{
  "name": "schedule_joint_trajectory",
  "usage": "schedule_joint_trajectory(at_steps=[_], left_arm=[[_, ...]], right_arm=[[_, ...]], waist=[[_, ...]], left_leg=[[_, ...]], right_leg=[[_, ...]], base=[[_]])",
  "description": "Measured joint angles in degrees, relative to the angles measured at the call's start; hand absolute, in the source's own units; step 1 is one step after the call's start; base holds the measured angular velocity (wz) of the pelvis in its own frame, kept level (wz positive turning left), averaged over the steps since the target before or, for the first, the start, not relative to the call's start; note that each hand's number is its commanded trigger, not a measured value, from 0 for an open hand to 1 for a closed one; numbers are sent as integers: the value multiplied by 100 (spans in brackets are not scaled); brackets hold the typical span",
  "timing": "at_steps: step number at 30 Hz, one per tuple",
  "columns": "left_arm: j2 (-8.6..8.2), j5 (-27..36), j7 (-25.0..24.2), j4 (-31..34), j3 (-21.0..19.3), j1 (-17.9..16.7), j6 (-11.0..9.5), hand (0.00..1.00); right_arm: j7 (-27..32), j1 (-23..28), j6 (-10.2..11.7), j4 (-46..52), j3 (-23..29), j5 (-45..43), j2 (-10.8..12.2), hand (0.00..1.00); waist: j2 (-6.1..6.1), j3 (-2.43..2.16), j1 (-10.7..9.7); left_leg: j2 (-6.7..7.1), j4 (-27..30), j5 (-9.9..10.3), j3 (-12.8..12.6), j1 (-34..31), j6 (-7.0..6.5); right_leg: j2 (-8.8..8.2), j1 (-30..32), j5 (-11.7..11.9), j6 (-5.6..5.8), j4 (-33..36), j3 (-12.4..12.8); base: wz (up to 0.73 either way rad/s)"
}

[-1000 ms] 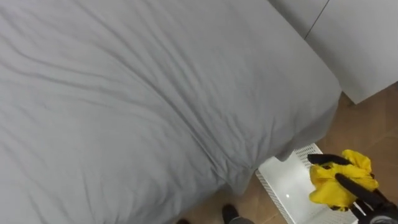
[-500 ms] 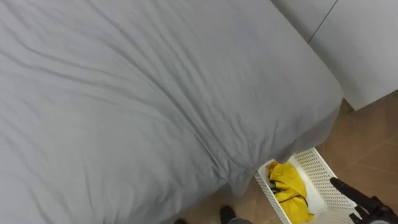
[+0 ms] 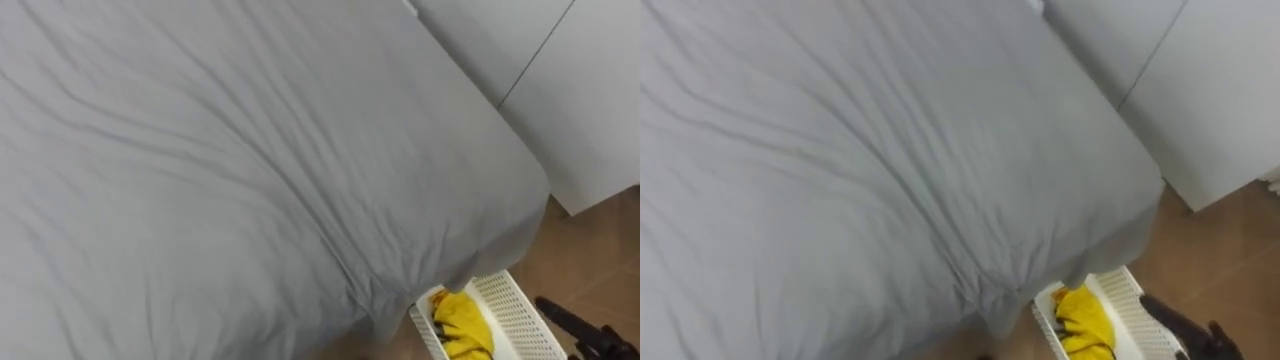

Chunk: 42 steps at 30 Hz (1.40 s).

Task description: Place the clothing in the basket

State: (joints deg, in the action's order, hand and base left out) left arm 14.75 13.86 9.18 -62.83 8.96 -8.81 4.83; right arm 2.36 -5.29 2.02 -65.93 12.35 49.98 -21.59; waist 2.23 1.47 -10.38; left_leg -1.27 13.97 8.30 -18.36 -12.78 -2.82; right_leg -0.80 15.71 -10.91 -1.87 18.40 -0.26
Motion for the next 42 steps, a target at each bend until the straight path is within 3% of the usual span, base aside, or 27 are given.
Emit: schedule_joint_trajectory(at_steps=[4, 7, 9, 13, 15, 18, 20, 21, 27, 29, 37, 42], left_arm=[[-16, -250, 158, 143, 10, -101, -9, 0], [-178, -252, 417, 141, 13, -92, -21, 0], [-365, -286, 595, 192, 14, -86, -64, 0], [-547, -487, 777, 243, 13, -77, -111, 0], [-641, -465, 944, 265, 12, -65, -113, 0], [-651, -476, 1067, 262, 4, -45, -113, 0], [-657, -613, 1082, 261, -110, -68, -115, 0], [-669, -710, 1107, 262, -161, -75, -117, 0], [-780, -784, 1144, 229, -276, -68, -198, 0], [-852, -797, 1139, 229, -384, -74, -245, 0], [-922, -1232, 907, 230, -855, -133, -226, 0], [-931, -1428, 895, 234, -895, -183, -223, 0]], right_arm=[[77, 285, 51, 849, -379, -61, 376, 0], [-1, 435, 198, 1148, -734, -184, 788, 0], [-1, 467, 157, 1246, -1114, -284, 1028, 0], [1, 454, 152, 1217, -1444, -498, 1335, 0], [24, 423, 160, 945, -1703, -523, 1371, 0], [25, 389, 187, 620, -1782, -526, 1398, 0], [-9, 399, 222, 267, -1778, -725, 1419, 0], [-21, 392, 224, 145, -1778, -853, 1422, 0], [-6, 434, 316, -155, -1780, -1193, 1406, 0], [-5, 486, 325, -191, -1777, -1238, 1389, 0], [-10, 615, 333, -206, -1613, -1473, 1289, 0], [-11, 677, 333, -208, -1485, -1500, 1276, 0]], waist=[[-138, -62, 84], [-223, -113, 191], [-250, -126, 391], [-278, -118, 534], [-335, -116, 597], [-408, -144, 598], [-453, -103, 605], [-475, -107, 618], [-473, -110, 738], [-470, -115, 764], [-483, -151, 767], [-453, -185, 756]], left_leg=[[11, -124, -14, 267, 326, 23], [29, -221, -18, 461, 625, 29], [101, -272, -17, 560, 802, 27], [198, -332, -18, 778, 946, 17], [224, -373, -12, 851, 1040, 8], [287, -371, -12, 992, 1052, 2], [303, -391, -9, 1085, 1155, 0], [302, -404, -6, 1126, 1193, -1], [329, -398, 14, 1332, 1251, -10], [402, -340, 54, 1409, 1263, -24], [414, -328, 93, 1406, 1351, -63], [399, -328, 113, 1407, 1355, -54]], right_leg=[[-15, -574, 59, 23, -396, -292], [16, -1063, 114, 41, -674, -419], [-19, -1273, 108, 54, -715, -504], [-58, -1550, 134, 95, -889, -667], [-97, -1700, 107, 125, -897, -814], [-120, -1853, 100, 135, -980, -949], [-135, -2002, 85, 157, -991, -1073], [-133, -2050, 83, 160, -991, -1100], [-155, -2239, 66, 175, -1081, -1215], [-176, -2275, 5, 181, -1090, -1259], [-220, -2344, -34, 229, -1091, -1263], [-210, -2338, -34, 230, -1067, -1253]], base=[[34], [37], [31], [26], [27], [29], [27], [21], [14], [20], [1], [0]])
